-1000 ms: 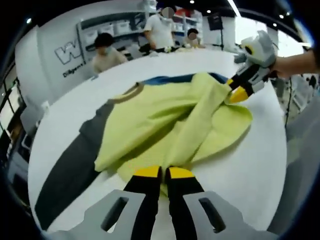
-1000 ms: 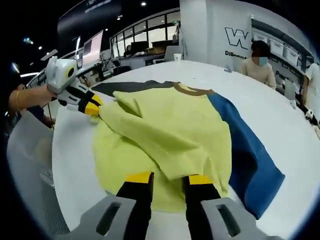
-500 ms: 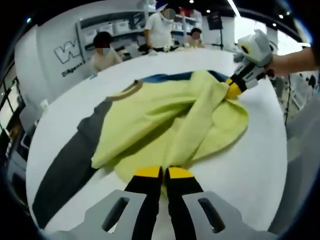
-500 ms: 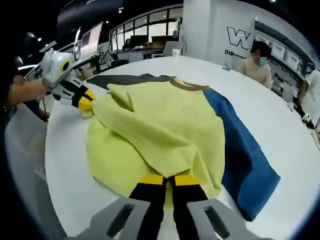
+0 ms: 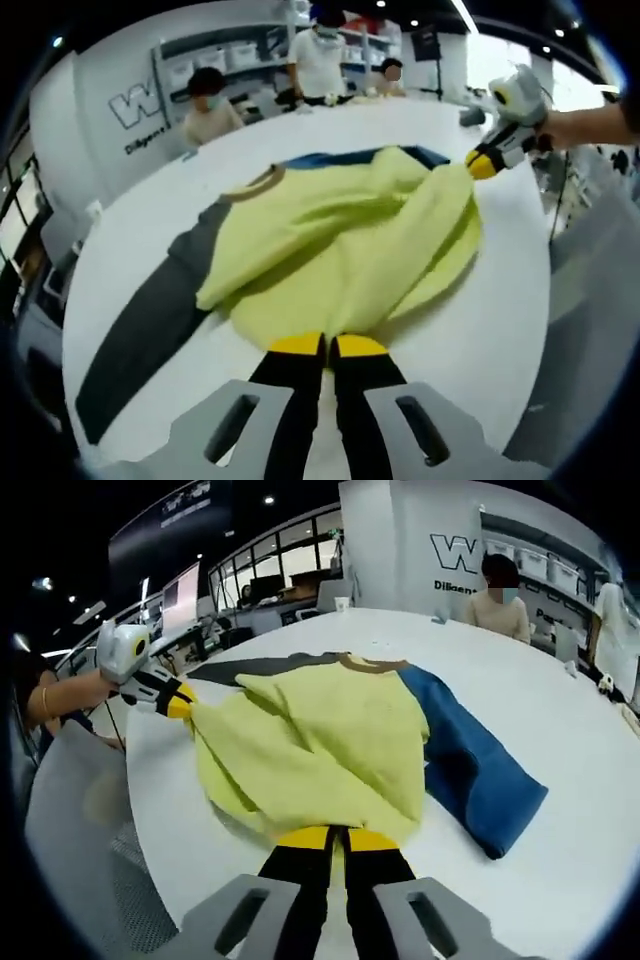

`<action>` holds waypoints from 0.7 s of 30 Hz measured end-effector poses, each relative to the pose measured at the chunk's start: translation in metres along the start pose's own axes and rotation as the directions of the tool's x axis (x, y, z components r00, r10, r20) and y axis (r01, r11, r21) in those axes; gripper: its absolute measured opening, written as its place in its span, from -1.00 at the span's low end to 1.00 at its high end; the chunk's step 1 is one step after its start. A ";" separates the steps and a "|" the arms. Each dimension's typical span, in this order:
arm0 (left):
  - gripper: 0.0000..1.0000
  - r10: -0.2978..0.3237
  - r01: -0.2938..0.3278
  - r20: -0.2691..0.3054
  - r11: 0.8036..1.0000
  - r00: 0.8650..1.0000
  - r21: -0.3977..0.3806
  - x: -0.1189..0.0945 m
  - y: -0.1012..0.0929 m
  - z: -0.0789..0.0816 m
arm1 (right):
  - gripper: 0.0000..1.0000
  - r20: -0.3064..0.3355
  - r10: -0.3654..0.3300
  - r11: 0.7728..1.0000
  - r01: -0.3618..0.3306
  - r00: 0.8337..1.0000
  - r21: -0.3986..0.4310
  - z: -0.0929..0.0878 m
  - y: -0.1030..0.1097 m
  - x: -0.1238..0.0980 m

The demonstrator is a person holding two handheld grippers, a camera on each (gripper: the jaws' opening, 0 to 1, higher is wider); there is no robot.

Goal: Fold the garment on the visible template until the final outline fits inside the template.

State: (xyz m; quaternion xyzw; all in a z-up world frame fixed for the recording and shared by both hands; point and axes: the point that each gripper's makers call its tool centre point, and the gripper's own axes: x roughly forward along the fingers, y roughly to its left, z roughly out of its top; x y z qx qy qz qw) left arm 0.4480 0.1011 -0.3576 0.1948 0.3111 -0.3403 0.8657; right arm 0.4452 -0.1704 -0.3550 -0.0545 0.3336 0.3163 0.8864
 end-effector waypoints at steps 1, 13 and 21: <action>-0.96 0.010 -0.009 -0.019 0.999 1.000 0.032 -0.003 0.000 -0.003 | -1.00 0.012 -0.002 1.000 0.002 1.000 0.015 0.001 0.000 -0.003; -0.96 0.022 -0.019 -0.023 0.990 0.999 0.140 -0.044 -0.016 -0.001 | -1.00 0.167 0.011 1.000 -0.012 0.986 0.007 0.021 0.026 -0.039; -0.96 -0.040 0.060 -0.097 0.976 0.994 0.210 -0.061 -0.048 -0.018 | -1.00 0.166 0.008 0.999 -0.013 0.986 0.032 -0.001 0.041 -0.056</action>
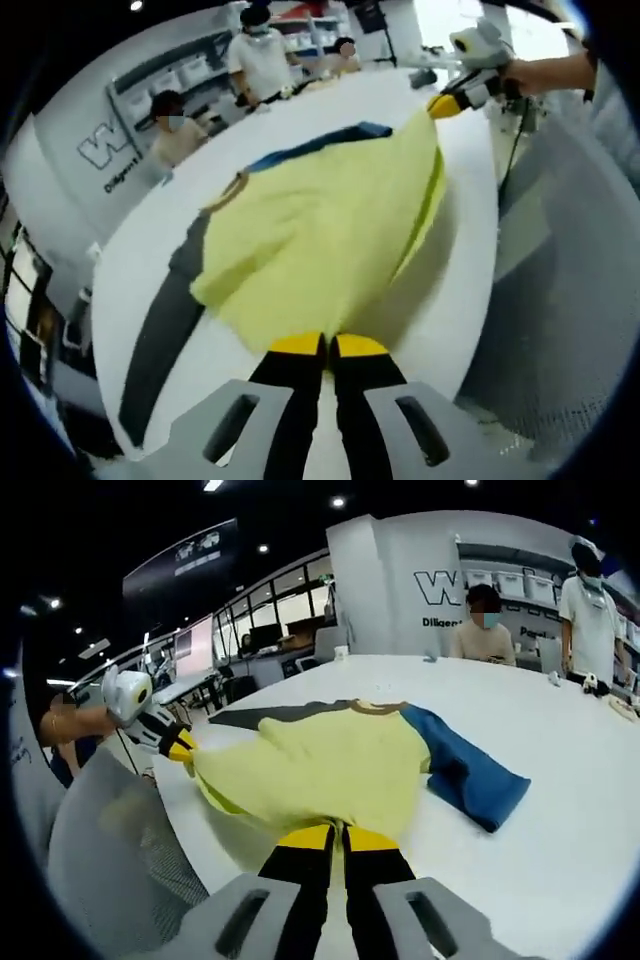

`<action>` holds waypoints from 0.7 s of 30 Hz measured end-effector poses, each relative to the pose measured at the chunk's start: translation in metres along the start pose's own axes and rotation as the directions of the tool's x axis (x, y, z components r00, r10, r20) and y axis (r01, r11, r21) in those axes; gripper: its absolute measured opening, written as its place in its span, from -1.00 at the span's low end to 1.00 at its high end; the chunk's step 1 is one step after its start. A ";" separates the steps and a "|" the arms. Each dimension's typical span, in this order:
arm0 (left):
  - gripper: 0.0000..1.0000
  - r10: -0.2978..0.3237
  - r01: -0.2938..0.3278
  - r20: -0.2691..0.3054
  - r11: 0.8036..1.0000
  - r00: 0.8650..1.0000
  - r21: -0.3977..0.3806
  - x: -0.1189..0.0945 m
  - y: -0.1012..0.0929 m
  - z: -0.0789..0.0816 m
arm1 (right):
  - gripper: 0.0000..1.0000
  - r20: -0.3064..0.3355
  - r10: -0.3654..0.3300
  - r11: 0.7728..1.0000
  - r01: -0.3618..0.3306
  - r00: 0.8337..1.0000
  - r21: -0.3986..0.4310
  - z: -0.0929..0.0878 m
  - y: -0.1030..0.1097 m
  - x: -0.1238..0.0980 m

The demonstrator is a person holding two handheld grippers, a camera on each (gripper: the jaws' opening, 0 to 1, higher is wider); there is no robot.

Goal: Fold the garment on the visible template until the final outline fits inside the template.

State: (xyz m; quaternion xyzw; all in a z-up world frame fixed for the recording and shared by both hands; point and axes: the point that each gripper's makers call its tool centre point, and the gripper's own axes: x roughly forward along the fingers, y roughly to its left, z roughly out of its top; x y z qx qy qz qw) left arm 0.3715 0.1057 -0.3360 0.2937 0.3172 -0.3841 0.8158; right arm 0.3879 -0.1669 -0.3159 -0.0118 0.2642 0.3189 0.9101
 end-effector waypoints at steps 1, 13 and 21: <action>-0.96 -0.031 0.031 -0.016 0.999 0.999 -0.010 -0.001 -0.009 -0.005 | -1.00 -0.006 -0.006 1.000 0.006 1.000 0.007 -0.004 0.000 -0.002; -0.94 -0.094 0.096 -0.122 0.995 0.988 0.013 0.010 -0.030 -0.041 | -1.00 -0.085 -0.017 0.999 0.020 0.996 0.042 -0.054 0.006 -0.003; -0.82 -0.080 0.079 -0.155 0.997 0.985 -0.014 0.002 -0.030 -0.061 | -1.00 -0.128 -0.025 0.999 0.028 0.991 0.027 -0.061 0.009 -0.007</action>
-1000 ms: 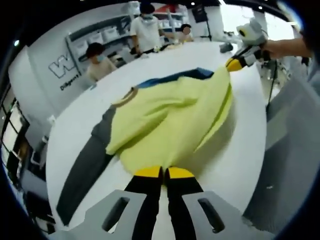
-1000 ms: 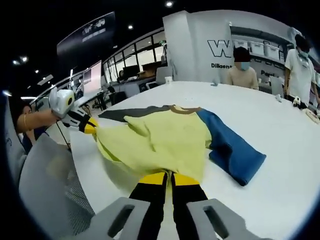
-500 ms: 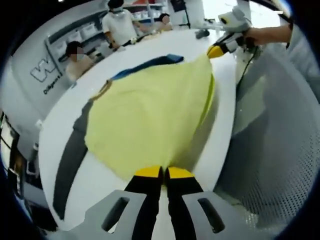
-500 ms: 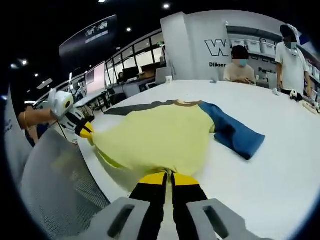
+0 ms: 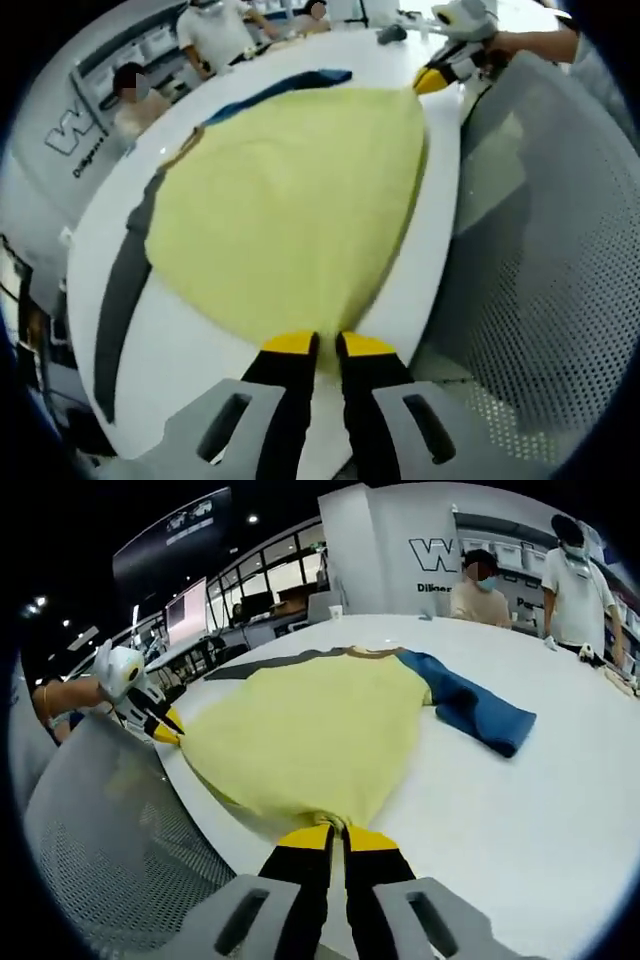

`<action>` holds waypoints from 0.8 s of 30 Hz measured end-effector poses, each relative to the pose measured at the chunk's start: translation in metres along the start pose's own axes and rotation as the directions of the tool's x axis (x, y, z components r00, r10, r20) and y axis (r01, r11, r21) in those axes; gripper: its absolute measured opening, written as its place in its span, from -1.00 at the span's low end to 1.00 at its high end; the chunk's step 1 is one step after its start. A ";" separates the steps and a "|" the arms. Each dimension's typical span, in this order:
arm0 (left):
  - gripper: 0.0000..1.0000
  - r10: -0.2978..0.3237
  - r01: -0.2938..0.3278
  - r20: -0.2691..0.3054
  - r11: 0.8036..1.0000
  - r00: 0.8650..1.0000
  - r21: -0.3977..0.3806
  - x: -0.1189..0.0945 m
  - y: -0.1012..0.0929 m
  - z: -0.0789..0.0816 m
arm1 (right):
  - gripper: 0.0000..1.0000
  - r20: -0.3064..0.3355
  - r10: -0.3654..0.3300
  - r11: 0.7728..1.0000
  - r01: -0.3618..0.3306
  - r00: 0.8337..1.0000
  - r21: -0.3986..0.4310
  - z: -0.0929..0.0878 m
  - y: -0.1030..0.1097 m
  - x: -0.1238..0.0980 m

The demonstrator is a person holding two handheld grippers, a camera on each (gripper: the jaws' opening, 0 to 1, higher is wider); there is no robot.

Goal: Fold the garment on the visible template until the final outline fits inside the template.

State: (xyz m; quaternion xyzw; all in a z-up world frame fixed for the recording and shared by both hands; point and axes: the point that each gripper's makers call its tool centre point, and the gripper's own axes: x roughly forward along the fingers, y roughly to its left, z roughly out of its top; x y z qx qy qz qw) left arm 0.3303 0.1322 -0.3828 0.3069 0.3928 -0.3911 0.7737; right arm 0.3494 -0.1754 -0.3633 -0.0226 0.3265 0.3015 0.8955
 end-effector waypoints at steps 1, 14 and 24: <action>-0.82 0.003 -0.003 0.004 1.000 1.000 -0.013 -0.001 0.000 -0.002 | -1.00 -0.001 -0.003 1.000 0.003 1.000 -0.001 0.000 0.001 -0.001; -0.70 0.054 -0.053 0.007 0.986 0.998 -0.159 -0.016 0.016 -0.026 | -1.00 0.007 -0.054 0.993 0.053 0.999 0.110 -0.006 -0.017 -0.015; -0.51 0.011 -0.014 -0.024 0.992 1.000 -0.129 -0.006 0.009 -0.026 | -0.85 -0.044 -0.034 0.993 0.039 0.998 0.109 -0.014 -0.005 0.000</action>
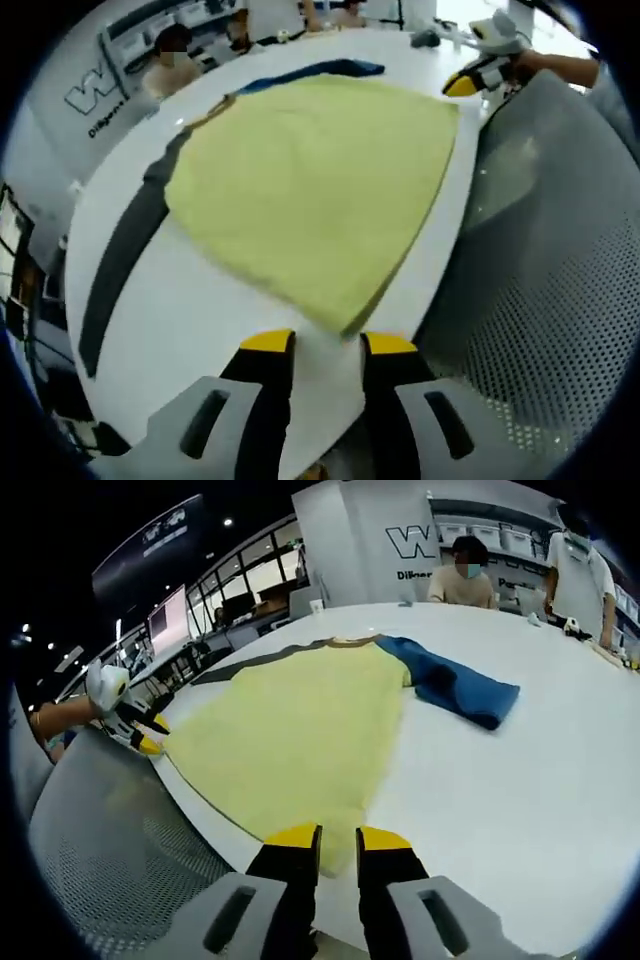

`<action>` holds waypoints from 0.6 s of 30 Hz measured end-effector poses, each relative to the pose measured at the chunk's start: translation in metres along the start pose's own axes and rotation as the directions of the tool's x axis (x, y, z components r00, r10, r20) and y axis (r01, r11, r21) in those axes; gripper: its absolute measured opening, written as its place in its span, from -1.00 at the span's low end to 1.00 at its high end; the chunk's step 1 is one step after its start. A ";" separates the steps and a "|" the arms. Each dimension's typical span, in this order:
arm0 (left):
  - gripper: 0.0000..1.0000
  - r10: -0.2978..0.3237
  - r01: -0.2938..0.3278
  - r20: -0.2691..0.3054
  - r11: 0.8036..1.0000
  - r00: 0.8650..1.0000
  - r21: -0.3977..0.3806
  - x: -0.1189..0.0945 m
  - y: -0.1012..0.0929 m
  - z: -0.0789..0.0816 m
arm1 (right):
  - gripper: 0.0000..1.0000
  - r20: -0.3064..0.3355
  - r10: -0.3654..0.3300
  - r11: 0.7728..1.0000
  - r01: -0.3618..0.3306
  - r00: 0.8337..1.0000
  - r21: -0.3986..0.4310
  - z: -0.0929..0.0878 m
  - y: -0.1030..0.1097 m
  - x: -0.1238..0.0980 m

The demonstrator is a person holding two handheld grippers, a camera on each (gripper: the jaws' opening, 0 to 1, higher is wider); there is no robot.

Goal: Fold the garment on the visible template until the final outline fits inside the template.

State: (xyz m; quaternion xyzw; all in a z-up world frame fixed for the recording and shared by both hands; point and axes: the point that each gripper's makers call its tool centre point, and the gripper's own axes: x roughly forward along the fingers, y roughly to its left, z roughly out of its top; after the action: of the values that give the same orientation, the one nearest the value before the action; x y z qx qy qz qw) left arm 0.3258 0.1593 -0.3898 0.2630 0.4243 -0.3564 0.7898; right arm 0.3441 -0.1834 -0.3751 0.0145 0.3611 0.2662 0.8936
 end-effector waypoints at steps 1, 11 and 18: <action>-0.53 -0.005 0.005 0.003 1.000 1.000 -0.006 0.001 -0.001 0.001 | -0.85 -0.008 0.002 1.000 -0.002 1.000 0.012 -0.002 0.001 0.002; -0.80 0.029 -0.025 0.082 0.999 0.996 -0.047 0.003 0.004 0.026 | -0.88 -0.052 -0.020 0.999 0.022 0.998 0.027 -0.011 -0.003 0.003; -0.97 0.157 -0.166 0.098 0.982 0.983 0.090 -0.019 0.024 0.039 | -1.00 -0.059 -0.059 0.998 0.060 0.996 0.012 -0.010 -0.008 -0.001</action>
State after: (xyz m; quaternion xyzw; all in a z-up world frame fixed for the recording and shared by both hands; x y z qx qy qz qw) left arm 0.3555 0.1523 -0.3509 0.3184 0.3475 -0.3228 0.8208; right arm 0.3404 -0.1926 -0.3837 0.0022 0.3895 0.2371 0.8900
